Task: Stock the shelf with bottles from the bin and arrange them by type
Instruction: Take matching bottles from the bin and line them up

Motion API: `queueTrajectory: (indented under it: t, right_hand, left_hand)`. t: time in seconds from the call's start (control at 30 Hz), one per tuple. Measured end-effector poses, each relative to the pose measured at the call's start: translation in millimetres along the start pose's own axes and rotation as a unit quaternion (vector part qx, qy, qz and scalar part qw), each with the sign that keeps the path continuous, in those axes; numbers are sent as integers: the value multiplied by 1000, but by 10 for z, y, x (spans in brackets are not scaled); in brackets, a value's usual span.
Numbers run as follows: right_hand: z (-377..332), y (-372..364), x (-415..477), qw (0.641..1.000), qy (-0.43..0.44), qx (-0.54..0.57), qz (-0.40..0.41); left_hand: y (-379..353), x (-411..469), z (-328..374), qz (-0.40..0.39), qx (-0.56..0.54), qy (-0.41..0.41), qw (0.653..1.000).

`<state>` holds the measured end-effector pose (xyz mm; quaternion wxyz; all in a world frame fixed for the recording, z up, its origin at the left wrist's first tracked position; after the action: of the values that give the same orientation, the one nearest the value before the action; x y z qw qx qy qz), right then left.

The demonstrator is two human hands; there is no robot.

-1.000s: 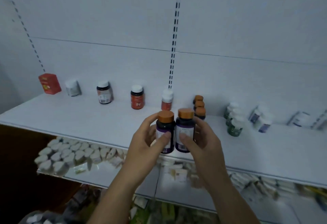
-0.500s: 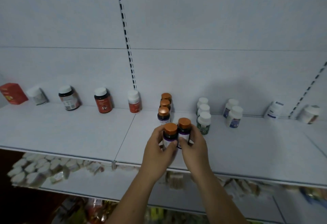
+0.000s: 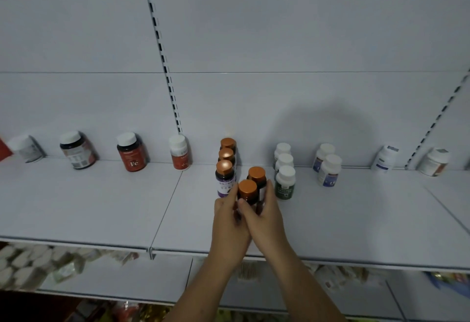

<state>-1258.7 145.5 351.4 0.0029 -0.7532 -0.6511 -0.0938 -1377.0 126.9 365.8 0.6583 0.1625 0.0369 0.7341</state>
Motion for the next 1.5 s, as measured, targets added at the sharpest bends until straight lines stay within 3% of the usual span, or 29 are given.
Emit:
queueTrajectory:
  t: [0.3, 0.43, 0.53, 0.73, 0.97, 1.37, 1.5]
  right_hand:
    - [-15, -40, 479, 998, -10, 12, 67]
    - [-48, -76, 661, 997, -15, 20, 79]
    - [-93, -97, 796, 997, -25, 16, 67]
    - [-46, -143, 998, 997, -62, 25, 37]
    - [-36, -282, 1064, 994, -78, 78, -18]
    - [-49, -331, 1062, 990, -114, 71, -31]
    - [-300, -241, 908, 995, -94, 28, -15]
  left_hand:
    - [38, 118, -28, -47, -48, -8, 998]
    - [419, 205, 33, 41, -36, -37, 998]
    - [743, 471, -107, 98, -36, -2, 995]
    - [610, 1104, -459, -18, -127, 168, 977]
    - [147, 1295, -465, -169, -223, 210, 937]
    - [76, 1381, -637, -171, -220, 220, 935]
    - [329, 1331, -444, -129, -162, 179, 962]
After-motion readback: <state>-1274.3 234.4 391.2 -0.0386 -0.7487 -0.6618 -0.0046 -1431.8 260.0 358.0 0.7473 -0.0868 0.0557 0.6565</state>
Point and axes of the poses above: each hand's wrist, its own x-axis towards the middle knuckle, its own y-axis out of the back of the hand, z = x × y, the point moved 9 cm from there along x, towards the middle knuckle, and after that the axes turned 2 degrees about y, right-handed, at the moved point
